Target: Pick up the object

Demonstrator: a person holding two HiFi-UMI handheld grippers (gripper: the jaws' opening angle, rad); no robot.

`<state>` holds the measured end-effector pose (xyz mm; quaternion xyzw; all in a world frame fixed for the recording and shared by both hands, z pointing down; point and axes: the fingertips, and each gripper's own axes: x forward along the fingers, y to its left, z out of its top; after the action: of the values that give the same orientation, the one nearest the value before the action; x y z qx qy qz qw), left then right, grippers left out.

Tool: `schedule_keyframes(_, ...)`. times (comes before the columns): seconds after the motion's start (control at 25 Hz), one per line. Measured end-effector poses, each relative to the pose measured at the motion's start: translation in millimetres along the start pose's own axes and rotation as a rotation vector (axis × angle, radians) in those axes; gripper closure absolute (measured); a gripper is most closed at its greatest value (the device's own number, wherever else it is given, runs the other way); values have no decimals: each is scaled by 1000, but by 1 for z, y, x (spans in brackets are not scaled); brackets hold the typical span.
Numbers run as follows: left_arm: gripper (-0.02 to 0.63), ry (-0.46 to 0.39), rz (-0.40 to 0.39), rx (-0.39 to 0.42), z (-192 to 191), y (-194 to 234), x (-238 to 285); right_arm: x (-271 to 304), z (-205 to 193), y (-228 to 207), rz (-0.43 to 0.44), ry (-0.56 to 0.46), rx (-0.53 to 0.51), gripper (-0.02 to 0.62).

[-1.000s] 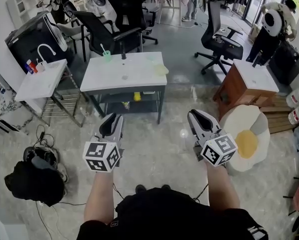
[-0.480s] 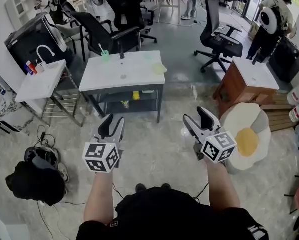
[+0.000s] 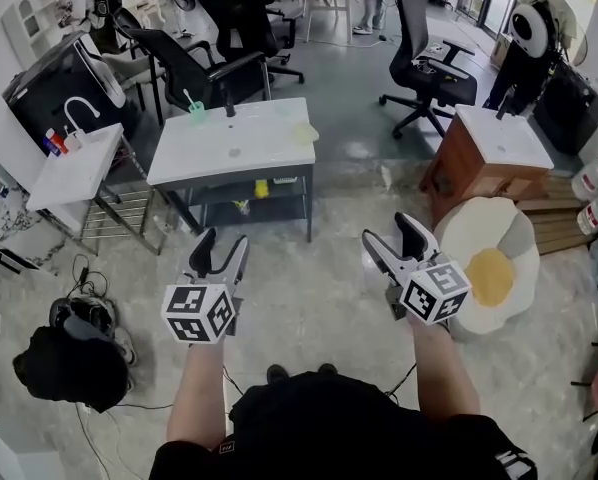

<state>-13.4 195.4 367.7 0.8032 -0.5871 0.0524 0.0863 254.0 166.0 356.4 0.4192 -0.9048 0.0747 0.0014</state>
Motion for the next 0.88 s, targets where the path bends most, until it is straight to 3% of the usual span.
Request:
schedule_keyframes(0.52,348,-16,-27,17,2,-44,14,-45,1,-27,-25,-34,8,293)
schedule_keyframes(0.88,348,-8,-48,-6,-4,-28,51,-10,-7,-43,-22,-5,22,293)
